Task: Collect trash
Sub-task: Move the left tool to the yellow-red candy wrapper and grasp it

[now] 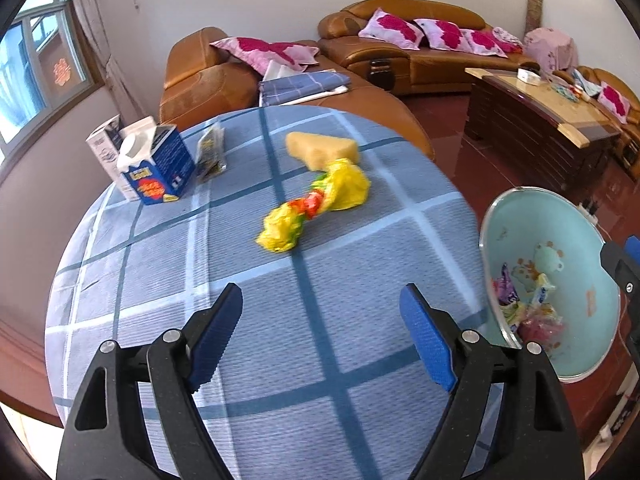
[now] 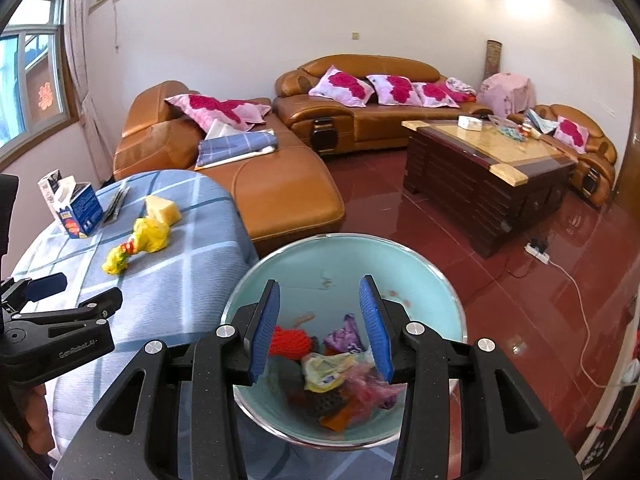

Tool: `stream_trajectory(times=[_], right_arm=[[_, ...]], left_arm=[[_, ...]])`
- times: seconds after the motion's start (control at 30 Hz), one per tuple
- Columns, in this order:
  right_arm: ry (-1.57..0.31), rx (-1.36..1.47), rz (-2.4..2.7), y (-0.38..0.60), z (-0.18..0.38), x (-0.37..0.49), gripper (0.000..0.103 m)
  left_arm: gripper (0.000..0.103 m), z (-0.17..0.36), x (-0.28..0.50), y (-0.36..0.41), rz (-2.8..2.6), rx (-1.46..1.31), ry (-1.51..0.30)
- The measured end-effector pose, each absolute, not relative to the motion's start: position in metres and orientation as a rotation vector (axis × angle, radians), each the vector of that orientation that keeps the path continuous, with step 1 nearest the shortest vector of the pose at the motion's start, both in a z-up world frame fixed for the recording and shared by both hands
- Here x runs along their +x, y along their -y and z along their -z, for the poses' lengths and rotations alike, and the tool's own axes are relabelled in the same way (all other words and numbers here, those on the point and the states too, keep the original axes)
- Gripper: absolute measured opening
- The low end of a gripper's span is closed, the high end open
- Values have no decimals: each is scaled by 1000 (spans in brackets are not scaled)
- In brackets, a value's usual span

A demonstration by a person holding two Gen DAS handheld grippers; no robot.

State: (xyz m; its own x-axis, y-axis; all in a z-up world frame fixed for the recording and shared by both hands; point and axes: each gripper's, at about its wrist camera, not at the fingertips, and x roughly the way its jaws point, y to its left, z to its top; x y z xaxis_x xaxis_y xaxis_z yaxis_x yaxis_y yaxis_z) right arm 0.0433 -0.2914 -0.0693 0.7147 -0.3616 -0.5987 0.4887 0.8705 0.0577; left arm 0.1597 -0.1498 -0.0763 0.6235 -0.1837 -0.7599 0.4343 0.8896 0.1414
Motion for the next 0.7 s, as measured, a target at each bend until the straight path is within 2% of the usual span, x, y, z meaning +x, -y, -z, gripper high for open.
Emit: stream_trajectory(times=[0.4, 0.7], right_arm=[[-633, 179, 380, 251, 66, 82, 46], [-656, 177, 368, 248, 71, 100, 46]], left_arm=[[81, 89, 196, 96, 310, 262, -874], [80, 89, 219, 105, 386, 289, -840]])
